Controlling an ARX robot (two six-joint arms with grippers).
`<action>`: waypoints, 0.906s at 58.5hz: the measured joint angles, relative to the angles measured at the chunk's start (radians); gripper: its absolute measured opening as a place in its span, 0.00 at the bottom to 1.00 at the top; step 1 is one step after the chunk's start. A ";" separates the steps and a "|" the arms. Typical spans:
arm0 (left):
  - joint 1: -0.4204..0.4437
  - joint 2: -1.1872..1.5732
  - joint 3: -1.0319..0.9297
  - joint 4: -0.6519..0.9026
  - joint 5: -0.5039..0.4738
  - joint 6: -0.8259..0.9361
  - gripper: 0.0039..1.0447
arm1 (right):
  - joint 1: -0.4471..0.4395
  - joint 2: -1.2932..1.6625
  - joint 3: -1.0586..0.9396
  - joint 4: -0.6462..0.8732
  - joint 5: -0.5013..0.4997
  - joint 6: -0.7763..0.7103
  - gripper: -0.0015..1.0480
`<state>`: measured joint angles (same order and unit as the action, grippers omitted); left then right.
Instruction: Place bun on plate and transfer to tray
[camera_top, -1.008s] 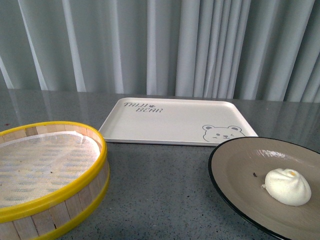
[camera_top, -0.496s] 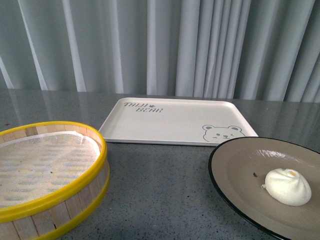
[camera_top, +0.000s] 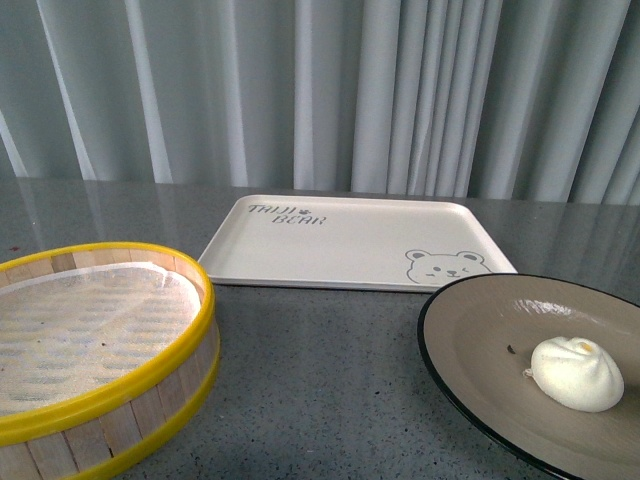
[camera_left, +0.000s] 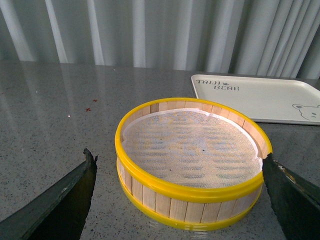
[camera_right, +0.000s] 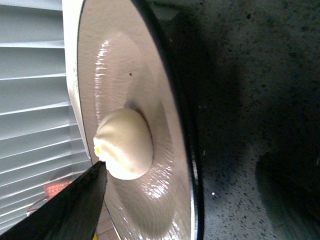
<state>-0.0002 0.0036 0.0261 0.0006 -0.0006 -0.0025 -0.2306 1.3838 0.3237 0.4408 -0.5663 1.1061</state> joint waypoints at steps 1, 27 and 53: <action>0.000 0.000 0.000 0.000 0.000 0.000 0.94 | -0.001 0.003 -0.002 0.001 -0.001 0.000 0.81; 0.000 0.000 0.000 0.000 0.000 0.000 0.94 | -0.051 0.026 -0.009 0.037 -0.049 -0.026 0.08; 0.000 0.000 0.000 0.000 0.000 0.000 0.94 | -0.052 -0.016 -0.019 0.127 -0.108 -0.014 0.03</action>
<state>-0.0002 0.0036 0.0261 0.0006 -0.0002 -0.0025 -0.2825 1.3674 0.3050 0.5678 -0.6743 1.0920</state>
